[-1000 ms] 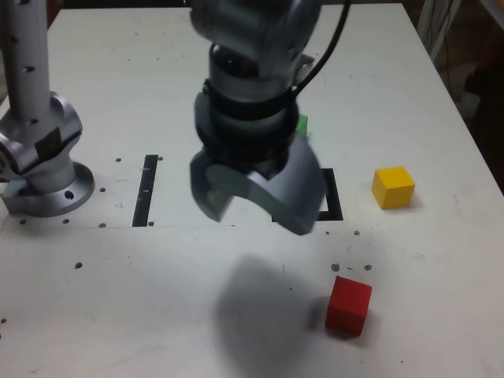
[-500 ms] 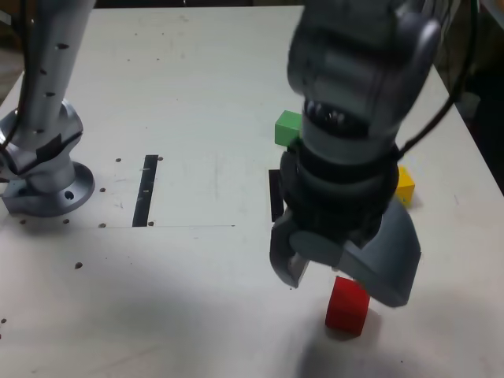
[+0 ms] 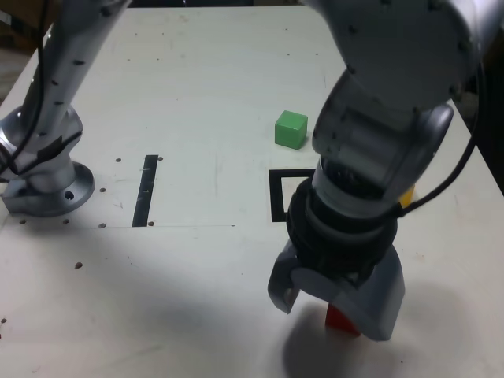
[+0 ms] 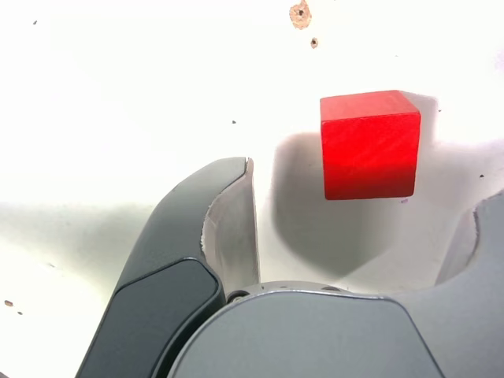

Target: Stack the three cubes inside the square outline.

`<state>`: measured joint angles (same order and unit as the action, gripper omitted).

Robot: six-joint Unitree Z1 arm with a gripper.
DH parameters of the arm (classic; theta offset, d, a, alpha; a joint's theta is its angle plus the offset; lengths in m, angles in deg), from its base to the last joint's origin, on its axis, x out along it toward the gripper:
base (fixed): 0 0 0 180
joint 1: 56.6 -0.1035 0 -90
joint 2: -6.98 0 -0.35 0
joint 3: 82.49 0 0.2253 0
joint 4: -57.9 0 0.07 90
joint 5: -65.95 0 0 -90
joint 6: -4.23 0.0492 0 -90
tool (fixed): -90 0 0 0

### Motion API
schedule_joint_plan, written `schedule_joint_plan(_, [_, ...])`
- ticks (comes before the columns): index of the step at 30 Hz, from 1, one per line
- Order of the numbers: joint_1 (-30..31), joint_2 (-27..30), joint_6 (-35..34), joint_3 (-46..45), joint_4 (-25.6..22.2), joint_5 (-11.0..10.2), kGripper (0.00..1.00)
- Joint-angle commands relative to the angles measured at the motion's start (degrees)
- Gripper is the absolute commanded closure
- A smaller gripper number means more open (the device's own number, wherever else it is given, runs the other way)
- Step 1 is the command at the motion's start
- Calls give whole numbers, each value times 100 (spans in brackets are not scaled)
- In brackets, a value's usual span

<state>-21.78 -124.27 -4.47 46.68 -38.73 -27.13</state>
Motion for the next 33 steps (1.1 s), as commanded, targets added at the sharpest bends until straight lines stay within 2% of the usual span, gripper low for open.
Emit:
schedule_joint_plan(1, [-30, -103, 26, -18, 75, -13, 12])
schedule_joint_plan(7, [-102, -44, 61, -273, 308, -109, 14])
schedule_joint_plan(16, [-201, -152, 216, -350, 528, -60, 20])
schedule_joint_plan(19, [-205, -191, 236, -331, 578, -67, 27])
schedule_joint_plan(27, [-238, -191, 254, -437, 803, -144, 55])
schedule_joint_plan(33, [-239, -159, 251, -472, 873, -227, 68])
